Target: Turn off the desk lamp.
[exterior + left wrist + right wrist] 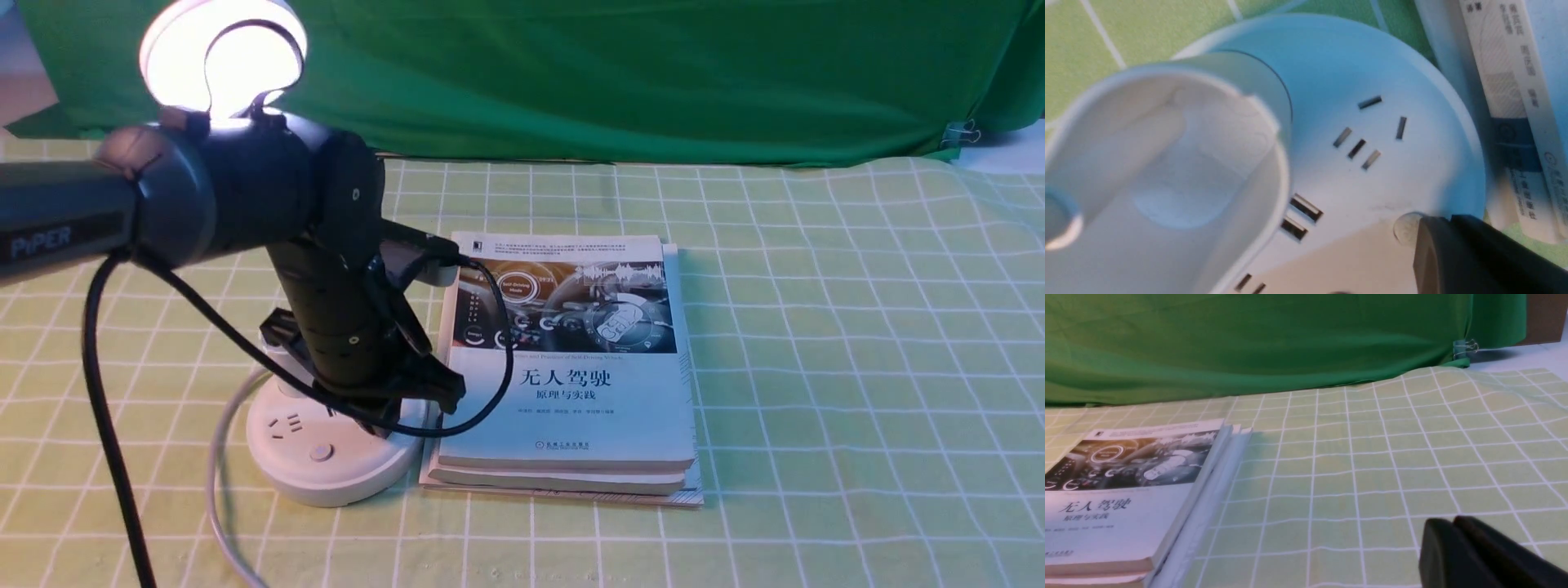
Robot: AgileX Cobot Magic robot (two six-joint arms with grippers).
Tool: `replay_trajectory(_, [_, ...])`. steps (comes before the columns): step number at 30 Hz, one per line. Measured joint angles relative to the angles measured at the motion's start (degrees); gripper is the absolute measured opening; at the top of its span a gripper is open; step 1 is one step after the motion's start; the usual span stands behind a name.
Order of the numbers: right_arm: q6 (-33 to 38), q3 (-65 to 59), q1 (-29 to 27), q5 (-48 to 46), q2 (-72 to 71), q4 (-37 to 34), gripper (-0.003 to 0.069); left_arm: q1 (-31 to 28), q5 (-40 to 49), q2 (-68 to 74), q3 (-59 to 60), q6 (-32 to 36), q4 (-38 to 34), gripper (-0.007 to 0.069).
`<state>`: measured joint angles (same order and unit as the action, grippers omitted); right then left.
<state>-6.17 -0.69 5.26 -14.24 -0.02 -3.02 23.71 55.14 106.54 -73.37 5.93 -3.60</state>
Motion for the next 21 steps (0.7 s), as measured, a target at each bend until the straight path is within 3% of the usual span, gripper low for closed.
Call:
replay_trajectory(14, [0.0, 0.0, 0.0, 0.0, 0.0, 0.0, 0.0029, 0.0, -2.3, -2.4, 1.8, -0.2, -0.2, 0.0002])
replay_trajectory(21, [0.0, 0.0, 0.0, -0.1, 0.0, 0.0, 0.0029, 0.0, -6.6, -18.2, 9.1, -0.8, -1.4, 0.0002])
